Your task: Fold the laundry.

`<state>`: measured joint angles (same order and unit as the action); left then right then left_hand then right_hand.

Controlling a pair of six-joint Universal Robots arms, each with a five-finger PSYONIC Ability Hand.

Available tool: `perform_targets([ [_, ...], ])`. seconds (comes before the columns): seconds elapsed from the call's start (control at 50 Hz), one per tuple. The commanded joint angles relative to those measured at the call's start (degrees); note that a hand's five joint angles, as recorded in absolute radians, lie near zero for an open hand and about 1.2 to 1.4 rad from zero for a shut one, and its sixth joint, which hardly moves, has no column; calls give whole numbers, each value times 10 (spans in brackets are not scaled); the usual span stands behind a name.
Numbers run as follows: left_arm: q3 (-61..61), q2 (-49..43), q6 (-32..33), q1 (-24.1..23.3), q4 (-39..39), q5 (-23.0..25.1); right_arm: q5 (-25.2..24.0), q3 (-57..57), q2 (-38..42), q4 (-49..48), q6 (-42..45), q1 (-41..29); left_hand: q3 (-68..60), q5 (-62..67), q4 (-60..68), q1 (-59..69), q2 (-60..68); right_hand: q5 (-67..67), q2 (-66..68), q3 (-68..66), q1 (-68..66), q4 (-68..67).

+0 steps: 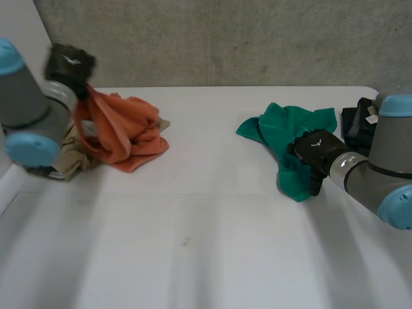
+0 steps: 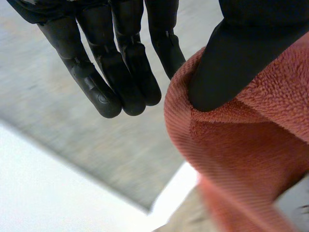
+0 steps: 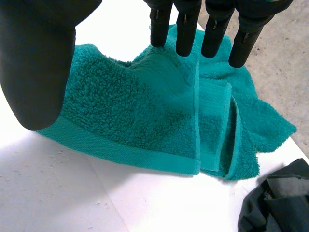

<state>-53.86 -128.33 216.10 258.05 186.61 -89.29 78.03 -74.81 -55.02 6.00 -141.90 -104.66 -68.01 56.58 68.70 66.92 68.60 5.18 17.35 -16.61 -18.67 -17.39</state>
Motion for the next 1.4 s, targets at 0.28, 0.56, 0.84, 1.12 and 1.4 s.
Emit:
perform_targets([
  [0.28, 317, -225, 57, 99, -79, -51, 6, -1, 11, 0, 5, -17, 580, -566, -587, -569, -586, 5, -16, 9, 29, 17],
  [0.56, 106, -68, 52, -14, -13, 80, 5, -1, 9, 2, 5, -16, 580, -566, -587, -569, -586, 5, -16, 9, 29, 17],
  [0.84, 314, -300, 117, -25, -195, 54, 5, -3, 9, 1, 6, -6, 580, -566, -587, -569, -586, 5, -16, 9, 29, 17],
  [1.12, 430, -359, 227, 42, -102, -102, 5, -3, 6, -1, 7, -4, -120, 134, 113, 131, 114, 5, -16, 9, 29, 17],
  [1.4, 451, -370, 324, 101, -39, -121, 5, -6, 2, 2, 5, -13, -120, 134, 113, 131, 114, 9, -13, 6, 26, 13],
])
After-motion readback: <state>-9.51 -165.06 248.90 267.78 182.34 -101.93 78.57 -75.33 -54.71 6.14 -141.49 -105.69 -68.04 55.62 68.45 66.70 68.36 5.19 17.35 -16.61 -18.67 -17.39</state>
